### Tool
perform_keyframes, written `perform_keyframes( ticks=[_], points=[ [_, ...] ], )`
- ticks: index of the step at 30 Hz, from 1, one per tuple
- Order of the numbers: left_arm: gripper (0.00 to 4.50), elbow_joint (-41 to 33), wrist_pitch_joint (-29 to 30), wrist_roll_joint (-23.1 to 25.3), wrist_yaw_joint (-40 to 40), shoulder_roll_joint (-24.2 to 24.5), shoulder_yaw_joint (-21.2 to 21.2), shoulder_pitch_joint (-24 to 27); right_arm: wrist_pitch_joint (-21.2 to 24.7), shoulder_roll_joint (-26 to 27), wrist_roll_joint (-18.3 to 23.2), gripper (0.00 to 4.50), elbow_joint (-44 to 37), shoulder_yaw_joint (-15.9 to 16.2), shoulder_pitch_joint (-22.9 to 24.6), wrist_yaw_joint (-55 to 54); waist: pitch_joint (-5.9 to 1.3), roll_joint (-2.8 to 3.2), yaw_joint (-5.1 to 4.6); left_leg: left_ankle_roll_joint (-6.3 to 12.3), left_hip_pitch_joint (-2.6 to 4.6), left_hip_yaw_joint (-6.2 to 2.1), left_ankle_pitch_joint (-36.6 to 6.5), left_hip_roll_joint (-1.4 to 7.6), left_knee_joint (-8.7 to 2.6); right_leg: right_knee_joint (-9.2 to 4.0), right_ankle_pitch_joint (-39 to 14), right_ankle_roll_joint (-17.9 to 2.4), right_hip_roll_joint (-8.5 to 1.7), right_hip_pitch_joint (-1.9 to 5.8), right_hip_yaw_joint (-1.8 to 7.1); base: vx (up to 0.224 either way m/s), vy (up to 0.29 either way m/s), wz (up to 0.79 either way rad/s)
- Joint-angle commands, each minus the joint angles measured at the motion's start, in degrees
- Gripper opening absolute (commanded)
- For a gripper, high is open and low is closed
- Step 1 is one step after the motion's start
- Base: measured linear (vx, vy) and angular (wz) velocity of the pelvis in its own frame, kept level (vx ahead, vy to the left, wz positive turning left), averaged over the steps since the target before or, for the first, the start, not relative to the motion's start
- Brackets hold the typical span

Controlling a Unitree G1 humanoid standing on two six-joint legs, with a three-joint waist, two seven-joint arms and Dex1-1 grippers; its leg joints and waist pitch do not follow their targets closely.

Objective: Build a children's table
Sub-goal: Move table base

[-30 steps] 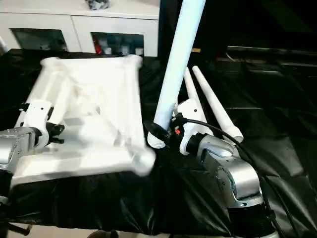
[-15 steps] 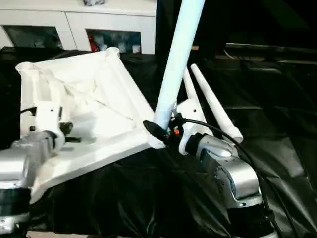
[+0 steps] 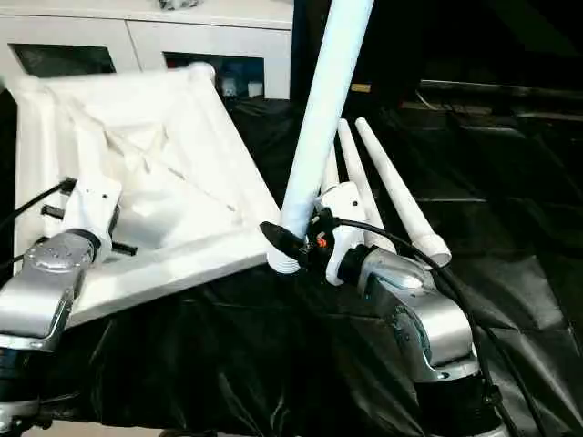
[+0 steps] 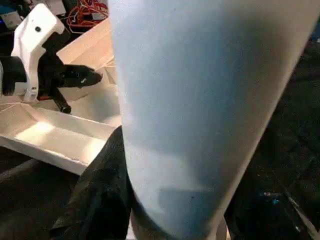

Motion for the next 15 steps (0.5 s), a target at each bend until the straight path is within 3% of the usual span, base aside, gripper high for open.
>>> perform_keyframes(
  ticks=[1,8,9,10,11,13,15],
  points=[
    [0.0,-1.8,-3.6,1.2,3.7,1.5,4.2,-3.3,-0.3,0.0,-0.1,1.91,-1.0,-0.3,0.3,-0.4,-5.0,1.19,0.27,0.69,1.25,-0.47,-9.3,0.98,-3.7,-3.05,-4.6,-11.9,-2.42,3.84,1.66,0.0,0.0,0.0],
    [0.0,3.2,-5.1,0.2,3.3,2.4,6.1,-4.2,-0.3,0.1,0.0,1.91,-1.0,-0.3,0.3,-0.4,-5.09,1.27,0.21,0.38,1.44,-0.55,-10.3,1.01,-3.75,-3.14,-5.8,-11.5,-2.39,3.68,1.67,0.0,0.0,0.0],
    [0.0,6.9,-6.6,-0.4,3.7,2.3,6.8,-4.9,-0.3,0.2,0.0,1.91,-0.9,-0.2,0.2,-0.3,-5.22,0.75,0.33,0.68,1.31,-0.47,-9.4,0.8,-3.64,-3.02,-5.2,-11.6,-2.38,3.84,1.66,0.0,0.0,0.0],
    [0.0,8.9,-7.2,-0.8,3.8,2.3,7.2,-5.3,-0.3,0.2,0.0,1.91,-0.9,-0.1,0.2,-0.3,-5.21,0.84,0.33,0.76,1.41,-0.41,-9.4,0.83,-3.68,-3.1,-5.3,-11.5,-2.36,3.73,1.71,0.0,0.0,0.0],
    [0.0,13.2,-10.3,-1.5,3.0,2.3,7.4,-5.9,-0.3,0.3,-0.1,1.91,-0.8,0.0,0.1,-0.3,-5.24,1.06,0.5,0.73,1.57,-0.46,-9.7,0.96,-3.66,-3.14,-5.4,-11.5,-2.43,3.58,1.71,0.0,0.0,0.0],
    [0.0,18.1,-14.5,-1.8,0.3,2.8,6.3,-6.3,-0.3,0.3,-0.1,1.91,-0.7,0.1,-0.1,-0.3,-5.24,0.61,0.74,0.67,1.54,-0.47,-10.2,0.87,-3.79,-3.36,-6.6,-10.8,-2.47,3.69,1.7,0.0,0.0,0.0],
    [0.0,24.2,-19.4,-1.7,-1.5,3.1,5.4,-6.8,-0.2,0.3,-0.1,1.91,-0.7,0.3,-0.2,-0.1,-5.24,0.77,1.0,0.35,1.65,-0.52,-10.6,0.93,-3.9,-3.42,-7.3,-9.8,-2.56,3.59,1.77,0.0,0.0,0.0]
  ],
)
